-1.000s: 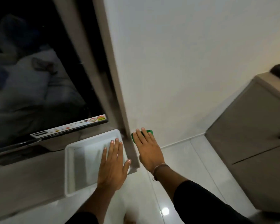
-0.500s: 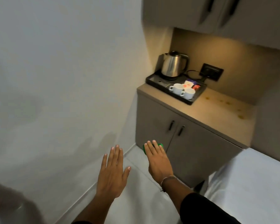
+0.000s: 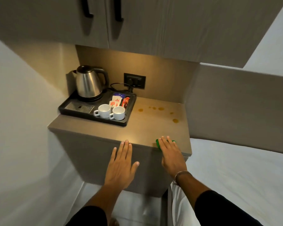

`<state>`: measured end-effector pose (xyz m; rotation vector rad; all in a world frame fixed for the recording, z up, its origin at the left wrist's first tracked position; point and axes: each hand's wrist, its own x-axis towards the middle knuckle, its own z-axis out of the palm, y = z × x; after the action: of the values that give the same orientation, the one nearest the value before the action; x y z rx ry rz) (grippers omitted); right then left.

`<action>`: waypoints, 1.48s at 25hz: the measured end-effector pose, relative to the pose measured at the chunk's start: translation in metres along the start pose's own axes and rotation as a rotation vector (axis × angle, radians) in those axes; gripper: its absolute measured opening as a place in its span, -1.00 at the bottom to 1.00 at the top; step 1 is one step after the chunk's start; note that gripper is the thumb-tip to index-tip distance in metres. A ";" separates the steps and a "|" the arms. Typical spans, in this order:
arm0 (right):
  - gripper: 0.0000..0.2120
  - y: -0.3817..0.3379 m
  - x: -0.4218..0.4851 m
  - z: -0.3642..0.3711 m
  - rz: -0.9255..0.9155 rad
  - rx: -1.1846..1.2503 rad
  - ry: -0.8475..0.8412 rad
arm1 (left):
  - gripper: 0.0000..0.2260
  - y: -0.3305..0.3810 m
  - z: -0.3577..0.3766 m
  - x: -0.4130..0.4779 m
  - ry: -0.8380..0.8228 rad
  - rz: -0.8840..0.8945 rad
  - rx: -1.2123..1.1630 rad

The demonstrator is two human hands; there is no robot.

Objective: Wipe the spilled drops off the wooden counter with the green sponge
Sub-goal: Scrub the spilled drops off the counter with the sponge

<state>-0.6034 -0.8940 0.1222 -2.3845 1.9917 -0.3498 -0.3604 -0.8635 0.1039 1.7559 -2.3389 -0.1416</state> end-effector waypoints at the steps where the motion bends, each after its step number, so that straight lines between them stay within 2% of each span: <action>1: -0.26 0.011 0.013 0.003 0.031 0.012 -0.006 | -0.28 0.001 0.003 0.024 -0.013 0.021 -0.008; 6: -0.32 0.060 0.074 0.022 0.160 -0.023 -0.069 | -0.31 0.003 0.019 0.145 -0.076 0.130 -0.061; 10: -0.32 0.084 0.107 0.034 0.198 -0.041 -0.143 | -0.30 0.010 0.042 0.200 -0.150 0.157 -0.073; 13: -0.29 0.091 0.119 0.044 0.169 -0.033 -0.199 | -0.30 0.008 0.062 0.220 -0.183 0.145 -0.065; 16: -0.25 0.088 0.115 0.048 0.220 0.067 -0.188 | -0.29 0.006 0.074 0.220 -0.196 0.134 -0.073; 21: -0.44 0.077 0.114 0.053 0.319 0.182 -0.077 | -0.32 0.005 0.074 0.219 -0.167 0.108 -0.062; 26: -0.44 0.118 0.095 0.052 0.158 0.173 -0.121 | -0.34 0.002 0.082 0.216 -0.135 0.100 -0.086; 29: -0.49 0.150 0.134 0.048 0.191 0.215 -0.047 | -0.34 0.002 0.085 0.217 -0.105 0.103 -0.111; 32: -0.52 0.144 0.174 0.047 0.223 0.262 -0.029 | -0.35 0.002 0.086 0.217 -0.095 0.102 -0.103; 35: -0.49 0.162 0.136 0.054 0.001 0.229 -0.102 | -0.35 0.003 0.087 0.216 -0.087 0.098 -0.124; 37: -0.49 0.185 0.138 0.052 -0.037 0.214 -0.090 | -0.35 0.002 0.088 0.217 -0.076 0.098 -0.120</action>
<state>-0.7513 -1.0701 0.0654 -2.2656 1.7769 -0.4245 -0.4400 -1.0754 0.0434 1.6044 -2.4091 -0.3309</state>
